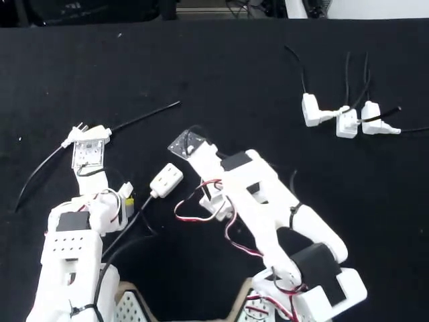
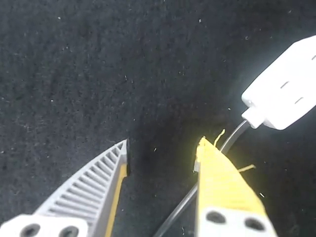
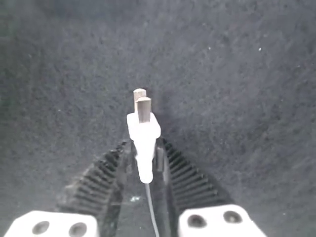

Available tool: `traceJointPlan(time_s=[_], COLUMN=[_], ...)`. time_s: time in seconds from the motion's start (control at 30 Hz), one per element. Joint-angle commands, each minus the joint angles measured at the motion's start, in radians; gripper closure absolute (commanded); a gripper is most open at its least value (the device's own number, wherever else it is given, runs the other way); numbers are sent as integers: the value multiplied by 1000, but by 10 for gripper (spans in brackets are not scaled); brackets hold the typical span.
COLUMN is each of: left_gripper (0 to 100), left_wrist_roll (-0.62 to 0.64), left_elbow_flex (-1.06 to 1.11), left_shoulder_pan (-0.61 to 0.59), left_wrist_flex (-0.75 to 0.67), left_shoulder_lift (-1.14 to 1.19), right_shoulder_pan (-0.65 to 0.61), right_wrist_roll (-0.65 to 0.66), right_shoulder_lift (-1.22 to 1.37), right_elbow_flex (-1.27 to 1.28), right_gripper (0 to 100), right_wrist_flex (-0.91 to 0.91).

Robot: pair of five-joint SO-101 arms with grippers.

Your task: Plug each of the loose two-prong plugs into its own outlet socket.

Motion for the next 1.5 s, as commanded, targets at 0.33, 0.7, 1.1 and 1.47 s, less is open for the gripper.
traceJointPlan(time_s=[0.33, 0.7, 1.1, 1.47], left_gripper=[776, 776, 776, 776], left_wrist_roll=[-2, -2, -2, -2], left_elbow_flex=[-8, -8, -10, -10], left_shoulder_pan=[-8, -4, -4, -2], left_wrist_flex=[5, 5, 5, 5], left_shoulder_lift=[-20, -20, -20, -20], right_shoulder_pan=[6, 6, 5, -61], right_wrist_roll=[-5, 3, 3, -3], right_shoulder_lift=[5, 5, 5, 4], right_elbow_flex=[12, 39, 35, 36], right_gripper=[949, 949, 946, 946], right_wrist_flex=[-46, -60, -61, -60])
